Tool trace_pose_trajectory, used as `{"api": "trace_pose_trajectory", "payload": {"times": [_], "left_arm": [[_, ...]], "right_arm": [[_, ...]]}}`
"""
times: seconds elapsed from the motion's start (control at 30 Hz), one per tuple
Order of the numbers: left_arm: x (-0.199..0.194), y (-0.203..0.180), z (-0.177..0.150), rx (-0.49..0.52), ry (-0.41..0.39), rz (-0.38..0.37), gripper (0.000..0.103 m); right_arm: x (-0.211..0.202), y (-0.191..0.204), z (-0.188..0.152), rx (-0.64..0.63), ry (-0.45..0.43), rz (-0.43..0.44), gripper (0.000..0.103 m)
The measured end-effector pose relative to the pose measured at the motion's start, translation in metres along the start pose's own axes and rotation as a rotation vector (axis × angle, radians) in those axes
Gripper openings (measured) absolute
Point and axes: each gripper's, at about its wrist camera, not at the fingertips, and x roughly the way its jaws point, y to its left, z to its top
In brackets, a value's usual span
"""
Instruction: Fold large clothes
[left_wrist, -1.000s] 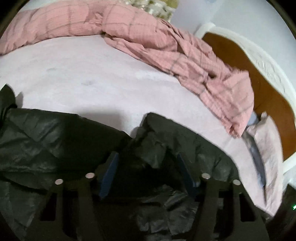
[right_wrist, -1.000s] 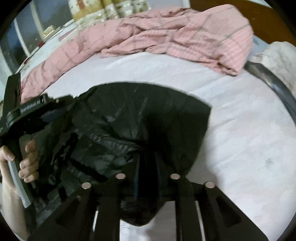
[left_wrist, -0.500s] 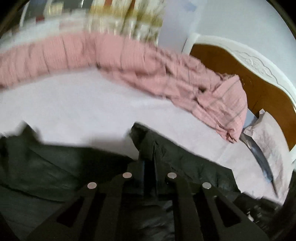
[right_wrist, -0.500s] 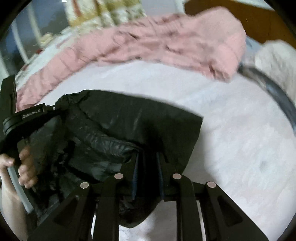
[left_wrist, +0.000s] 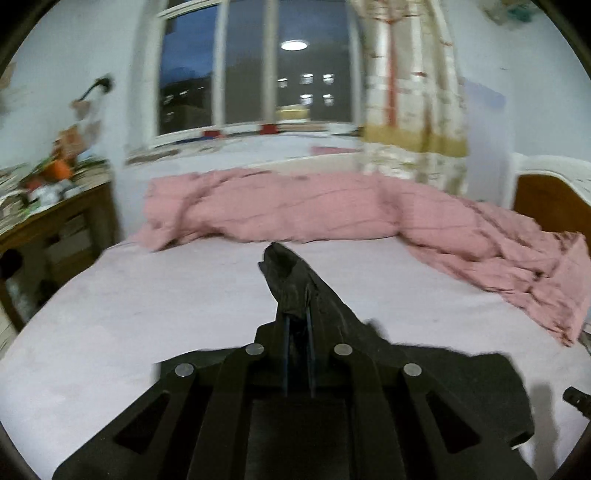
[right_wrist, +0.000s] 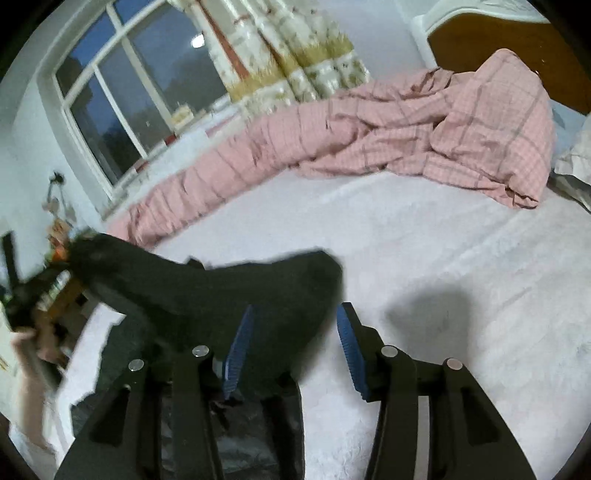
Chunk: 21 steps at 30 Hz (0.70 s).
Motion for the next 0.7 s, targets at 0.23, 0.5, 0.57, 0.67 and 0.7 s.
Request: {"api": "trace_pose_trajectory", "payload": {"times": [0.23,0.5,0.57,0.67,0.7], "left_arm": [[0.001,0.079,-0.036,0.006,0.070,0.121,0.007],[0.041,0.103,-0.106,0.072,0.211,0.274,0.008],[0.049,0.108,-0.119,0.073,0.257,0.284,0.008],[0.061,0.108,-0.138,0.105,0.327,0.303,0.009],[0.065,0.103,-0.145,0.147,0.349,0.323,0.009]], "right_arm": [[0.024,0.033,-0.012,-0.019,0.047,-0.128,0.050],[0.069,0.118,-0.055,-0.233,0.201,0.100,0.050],[0.091,0.110,-0.062,-0.194,0.265,0.028,0.048],[0.109,0.084,-0.063,-0.146,0.252,-0.149,0.047],[0.113,0.077,-0.063,-0.146,0.258,-0.170,0.047]]}}
